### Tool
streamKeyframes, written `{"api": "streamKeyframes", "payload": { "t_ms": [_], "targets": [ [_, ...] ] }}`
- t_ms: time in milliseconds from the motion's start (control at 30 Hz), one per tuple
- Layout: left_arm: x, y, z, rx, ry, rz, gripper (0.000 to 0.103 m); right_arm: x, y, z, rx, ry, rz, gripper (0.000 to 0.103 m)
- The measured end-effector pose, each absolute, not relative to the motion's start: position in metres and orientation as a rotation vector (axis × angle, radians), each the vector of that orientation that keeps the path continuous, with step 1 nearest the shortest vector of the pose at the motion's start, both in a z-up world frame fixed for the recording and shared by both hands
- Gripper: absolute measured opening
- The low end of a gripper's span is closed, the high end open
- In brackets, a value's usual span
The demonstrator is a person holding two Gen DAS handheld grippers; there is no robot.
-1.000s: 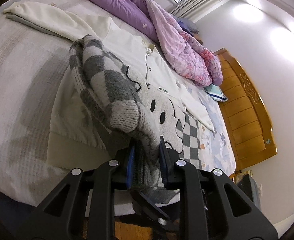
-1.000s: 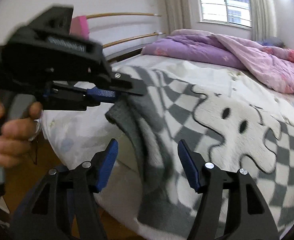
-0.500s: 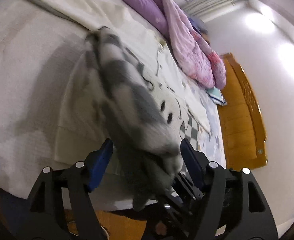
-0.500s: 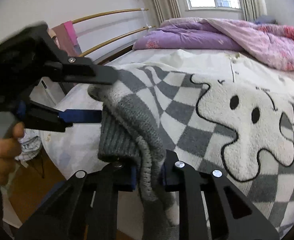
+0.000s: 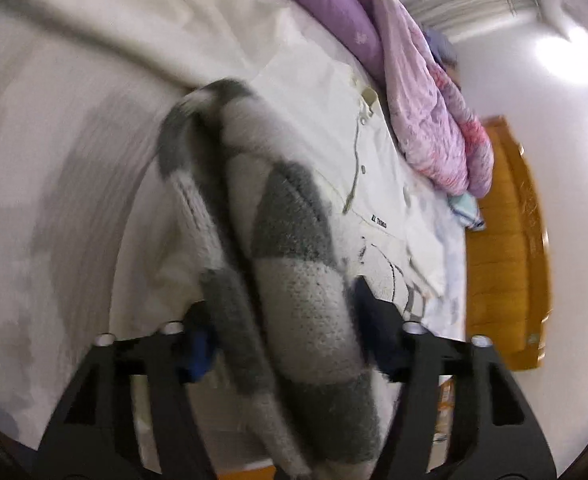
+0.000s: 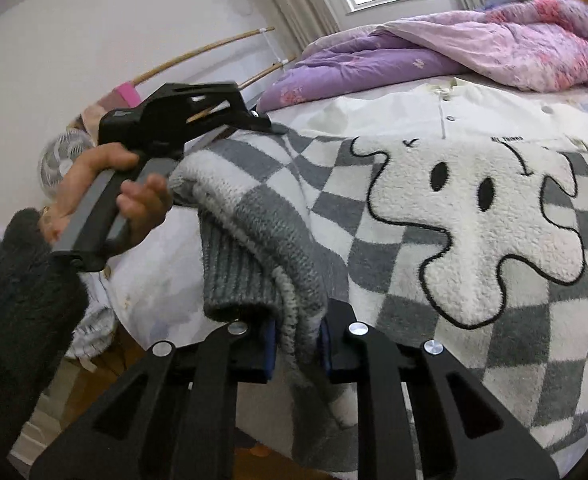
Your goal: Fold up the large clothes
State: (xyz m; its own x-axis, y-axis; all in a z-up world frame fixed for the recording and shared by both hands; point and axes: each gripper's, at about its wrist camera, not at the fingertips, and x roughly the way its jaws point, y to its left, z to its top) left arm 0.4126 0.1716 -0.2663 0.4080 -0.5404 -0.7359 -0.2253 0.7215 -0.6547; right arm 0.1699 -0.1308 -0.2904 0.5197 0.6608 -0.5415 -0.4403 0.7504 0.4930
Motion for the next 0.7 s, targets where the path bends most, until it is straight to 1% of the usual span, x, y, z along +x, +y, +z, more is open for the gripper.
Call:
{"api": "streamKeyframes", "payload": {
  "t_ms": [33, 67, 200, 367, 467, 567, 600, 633, 700],
  "targets": [
    [0.417, 0.16, -0.255, -0.745, 1.153, -0.245, 0.049, 0.169, -0.139, -0.288, 0.341, 0.771, 0.668, 0.015],
    [0.419, 0.15, -0.246, -0.715, 1.141, -0.261, 0.048, 0.169, -0.153, -0.286, 0.387, 0.759, 0.661, 0.015],
    [0.433, 0.076, -0.203, -0.567, 1.082, -0.357, 0.047, 0.167, -0.21, -0.278, 0.549, 0.715, 0.614, 0.015],
    [0.452, -0.036, -0.176, -0.439, 1.045, -0.512, 0.045, 0.16, -0.28, -0.275, 0.706, 0.651, 0.539, 0.014],
    [0.463, -0.09, -0.178, -0.396, 1.062, -0.578, 0.044, 0.154, -0.321, -0.281, 0.832, 0.627, 0.49, 0.014],
    [0.473, -0.145, -0.196, -0.362, 1.12, -0.626, 0.043, 0.146, -0.354, -0.298, 0.923, 0.631, 0.42, 0.014],
    [0.475, -0.165, -0.207, -0.347, 1.148, -0.64, 0.042, 0.144, -0.361, -0.304, 0.943, 0.635, 0.401, 0.014],
    [0.476, -0.181, -0.218, -0.332, 1.174, -0.657, 0.039, 0.14, -0.371, -0.315, 0.985, 0.647, 0.371, 0.014],
    [0.477, -0.209, -0.24, -0.306, 1.227, -0.686, 0.04, 0.136, -0.385, -0.332, 1.039, 0.668, 0.323, 0.014]
  ]
}}
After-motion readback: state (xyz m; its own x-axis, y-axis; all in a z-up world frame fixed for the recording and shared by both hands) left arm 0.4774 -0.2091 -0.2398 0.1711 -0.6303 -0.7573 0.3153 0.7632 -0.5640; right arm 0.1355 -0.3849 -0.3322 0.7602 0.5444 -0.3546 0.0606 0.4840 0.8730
